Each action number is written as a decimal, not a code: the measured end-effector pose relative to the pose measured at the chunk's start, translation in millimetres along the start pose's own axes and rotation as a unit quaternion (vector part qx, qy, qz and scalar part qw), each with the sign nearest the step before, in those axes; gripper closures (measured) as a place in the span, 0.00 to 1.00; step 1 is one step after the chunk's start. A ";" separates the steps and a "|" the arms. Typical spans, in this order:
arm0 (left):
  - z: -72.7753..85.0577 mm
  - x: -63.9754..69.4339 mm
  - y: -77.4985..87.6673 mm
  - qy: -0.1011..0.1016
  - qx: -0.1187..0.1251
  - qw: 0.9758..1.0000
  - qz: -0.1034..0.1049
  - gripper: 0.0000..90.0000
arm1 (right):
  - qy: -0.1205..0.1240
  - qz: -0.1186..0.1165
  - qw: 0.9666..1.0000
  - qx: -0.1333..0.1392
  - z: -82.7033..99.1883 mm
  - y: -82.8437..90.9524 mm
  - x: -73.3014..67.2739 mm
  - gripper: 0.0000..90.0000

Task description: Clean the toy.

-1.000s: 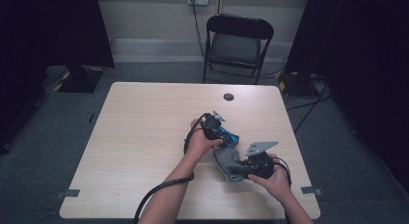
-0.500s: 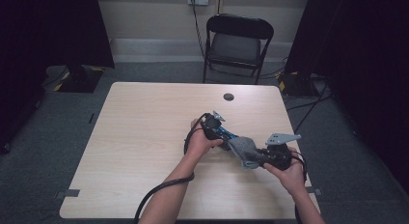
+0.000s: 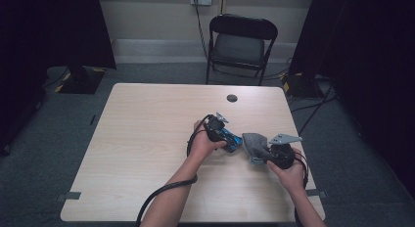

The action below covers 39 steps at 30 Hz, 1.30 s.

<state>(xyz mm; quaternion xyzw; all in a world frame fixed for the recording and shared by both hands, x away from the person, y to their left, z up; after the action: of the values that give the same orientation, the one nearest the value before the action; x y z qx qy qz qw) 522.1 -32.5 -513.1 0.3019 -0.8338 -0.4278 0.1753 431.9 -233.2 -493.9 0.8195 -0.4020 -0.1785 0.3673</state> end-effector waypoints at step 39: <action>-0.3 0.6 -0.1 0.002 -0.001 1.000 -0.001 0.06 | 0.044 -0.098 0.993 -0.048 7.3 -26.4 -51.0 0.78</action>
<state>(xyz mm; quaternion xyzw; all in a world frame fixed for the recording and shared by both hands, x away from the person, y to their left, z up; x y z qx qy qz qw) 521.8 -33.1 -513.0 0.3035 -0.8326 -0.4282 0.1770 410.2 -185.6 -518.6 0.8436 -0.2940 -0.1963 0.4041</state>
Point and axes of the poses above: each handheld gripper's, and its own axes: y roughly backward along the jaws, z roughly out of its underside, x roughly to its right, the point moved 5 cm from there along -y, roughly forward along the jaws, and after that the axes turned 7 degrees about -x, right-handed, at the moved point
